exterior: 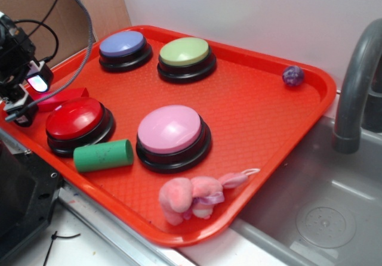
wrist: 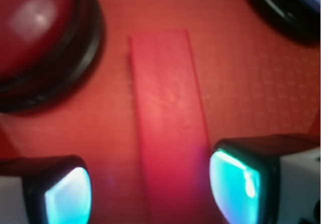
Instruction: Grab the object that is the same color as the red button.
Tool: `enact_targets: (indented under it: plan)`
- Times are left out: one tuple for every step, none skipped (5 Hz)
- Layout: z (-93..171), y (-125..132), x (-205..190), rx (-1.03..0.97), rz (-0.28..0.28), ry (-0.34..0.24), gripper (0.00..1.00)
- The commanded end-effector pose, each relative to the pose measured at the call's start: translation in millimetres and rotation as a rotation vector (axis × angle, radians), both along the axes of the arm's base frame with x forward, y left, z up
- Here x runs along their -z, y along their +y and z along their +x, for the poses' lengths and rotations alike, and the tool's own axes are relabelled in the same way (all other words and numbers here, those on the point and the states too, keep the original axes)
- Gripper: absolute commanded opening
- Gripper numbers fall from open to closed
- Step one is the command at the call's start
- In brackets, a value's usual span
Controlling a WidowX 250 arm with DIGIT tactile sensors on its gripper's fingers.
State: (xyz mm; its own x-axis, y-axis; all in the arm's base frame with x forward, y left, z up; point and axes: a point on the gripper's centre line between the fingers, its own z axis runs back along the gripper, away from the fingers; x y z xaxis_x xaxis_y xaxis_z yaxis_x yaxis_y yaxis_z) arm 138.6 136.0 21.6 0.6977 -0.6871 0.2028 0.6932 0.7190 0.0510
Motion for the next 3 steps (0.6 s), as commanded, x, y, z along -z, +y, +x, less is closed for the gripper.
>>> enact_targets:
  plan:
    - [18.8,9.3,14.2,0.007,0.046,0.031,1.0]
    - [19.1,7.6,16.2,0.052,0.033,0.04,0.0]
    - [18.8,4.1,13.5,0.079,0.025,0.049,0.0]
